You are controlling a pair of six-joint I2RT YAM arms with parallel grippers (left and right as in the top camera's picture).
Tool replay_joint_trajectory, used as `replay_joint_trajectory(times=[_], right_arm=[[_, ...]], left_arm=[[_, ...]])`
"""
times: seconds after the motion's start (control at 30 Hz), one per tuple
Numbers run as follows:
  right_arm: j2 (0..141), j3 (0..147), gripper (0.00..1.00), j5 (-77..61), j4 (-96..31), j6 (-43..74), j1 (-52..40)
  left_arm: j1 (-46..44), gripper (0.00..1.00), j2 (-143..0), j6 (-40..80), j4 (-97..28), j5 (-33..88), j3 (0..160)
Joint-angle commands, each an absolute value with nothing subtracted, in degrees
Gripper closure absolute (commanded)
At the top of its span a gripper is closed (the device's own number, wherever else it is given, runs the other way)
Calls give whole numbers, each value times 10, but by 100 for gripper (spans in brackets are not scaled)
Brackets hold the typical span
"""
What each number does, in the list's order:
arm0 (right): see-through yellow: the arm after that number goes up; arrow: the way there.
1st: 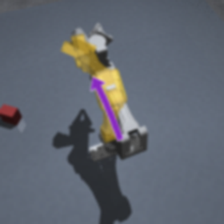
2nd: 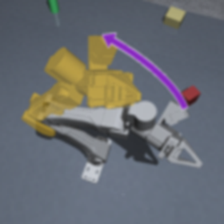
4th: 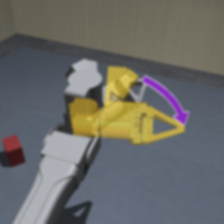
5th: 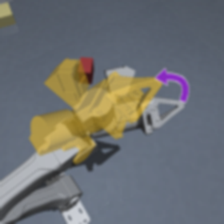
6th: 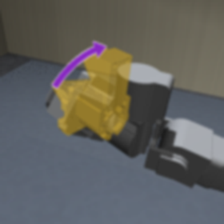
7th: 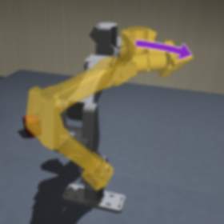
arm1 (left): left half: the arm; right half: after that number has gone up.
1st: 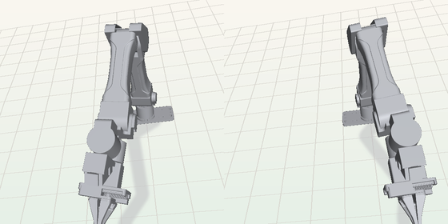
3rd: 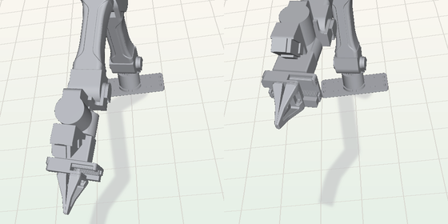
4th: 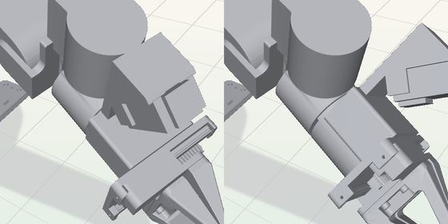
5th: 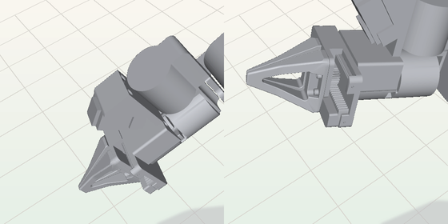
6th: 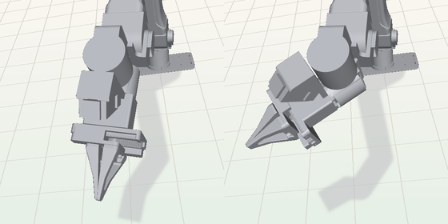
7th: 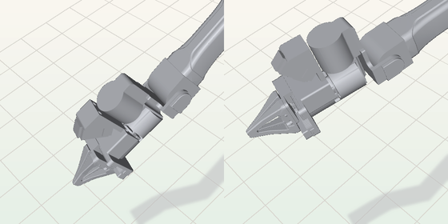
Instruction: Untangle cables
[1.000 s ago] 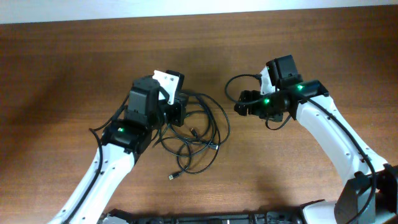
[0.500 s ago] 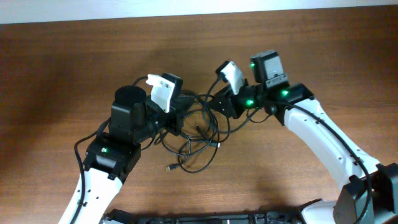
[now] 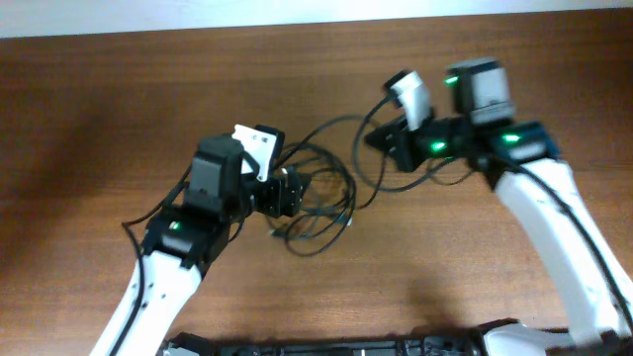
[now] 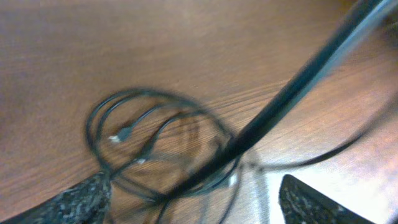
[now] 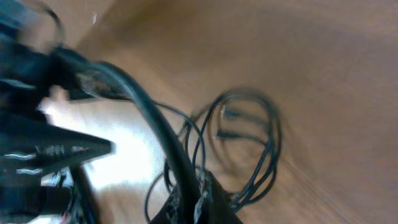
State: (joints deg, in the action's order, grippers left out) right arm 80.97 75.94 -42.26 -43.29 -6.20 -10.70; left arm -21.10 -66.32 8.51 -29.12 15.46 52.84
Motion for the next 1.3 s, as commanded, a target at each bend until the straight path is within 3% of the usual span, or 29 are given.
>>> replay_joint_trajectory(times=[0.0,0.17,0.4,0.43,0.47,0.5,0.53,0.57,0.63,0.7,0.77,0.83,0.9,1.0,1.27], right_arm=[[759,829,96,-422,-474,-61,-53],[724,875,96,-425,-545,-61,-19],[711,875,96,-404,-572,-61,-18],[711,875,96,-402,-567,-57,-18],[711,877,96,-402,-558,-55,-18],[711,882,96,-402,-553,-55,-18],[711,892,96,-400,-550,-55,-17],[711,906,96,-397,-551,-55,-14],[711,937,96,-382,-552,-55,-3],[710,977,96,-361,-554,-55,15],[708,1006,96,-353,-559,-55,32],[702,1025,96,-353,-561,-55,49],[690,1042,96,-352,-561,-55,75],[677,1045,96,-329,-554,-55,108],[652,1045,96,-125,-465,12,233]], left_arm=[[-211,11,-728,81,-289,137,537],[-211,13,-823,114,-263,142,537],[-211,14,-933,137,-161,257,537],[-211,20,-939,137,-161,257,537],[-211,51,-947,139,-161,258,537],[-212,70,-956,141,-161,257,537],[-213,82,-963,141,-161,257,537],[-215,86,-970,141,-161,257,537],[-219,83,-986,141,-160,257,537],[-220,75,-1003,141,-159,256,537],[-220,75,-1014,141,-159,255,537],[-220,78,-1025,141,-159,243,537],[-220,91,-1042,141,-160,225,537],[-219,99,-1044,141,-176,199,537],[-218,100,-1044,177,-295,9,537]])
